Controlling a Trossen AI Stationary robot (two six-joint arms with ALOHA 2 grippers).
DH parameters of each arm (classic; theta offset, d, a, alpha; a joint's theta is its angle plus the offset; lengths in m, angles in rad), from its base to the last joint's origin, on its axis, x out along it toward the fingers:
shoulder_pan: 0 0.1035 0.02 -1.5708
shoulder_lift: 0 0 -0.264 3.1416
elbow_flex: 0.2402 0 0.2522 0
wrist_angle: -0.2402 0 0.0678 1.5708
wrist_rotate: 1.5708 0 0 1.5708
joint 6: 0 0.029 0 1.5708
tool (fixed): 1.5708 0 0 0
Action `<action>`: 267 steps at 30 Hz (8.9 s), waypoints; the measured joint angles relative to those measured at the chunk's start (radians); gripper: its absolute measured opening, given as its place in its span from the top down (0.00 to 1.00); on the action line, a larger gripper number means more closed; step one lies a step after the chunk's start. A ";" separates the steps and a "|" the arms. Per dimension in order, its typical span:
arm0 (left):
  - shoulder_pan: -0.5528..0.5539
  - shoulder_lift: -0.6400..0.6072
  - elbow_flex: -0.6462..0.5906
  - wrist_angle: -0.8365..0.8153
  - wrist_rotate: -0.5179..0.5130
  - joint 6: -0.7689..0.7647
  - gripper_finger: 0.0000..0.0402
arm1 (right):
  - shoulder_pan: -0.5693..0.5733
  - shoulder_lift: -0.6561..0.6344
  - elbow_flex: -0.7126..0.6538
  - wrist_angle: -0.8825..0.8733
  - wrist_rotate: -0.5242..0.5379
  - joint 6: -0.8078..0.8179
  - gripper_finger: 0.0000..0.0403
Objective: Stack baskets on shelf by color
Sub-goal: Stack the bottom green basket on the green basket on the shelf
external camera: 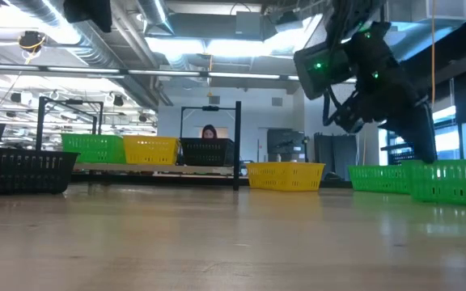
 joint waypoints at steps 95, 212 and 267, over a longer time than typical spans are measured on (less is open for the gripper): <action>0.000 0.036 -0.001 0.035 0.002 -0.302 0.83 | 0.241 -0.008 0.259 0.628 0.313 -1.134 0.82; 0.264 0.274 0.037 -0.233 -0.246 -0.750 1.00 | 0.063 -0.602 0.259 0.513 -0.002 -0.837 0.82; 0.713 0.481 0.035 -0.262 -0.405 -0.387 0.88 | 0.026 -0.602 0.259 0.549 -0.002 -0.784 0.82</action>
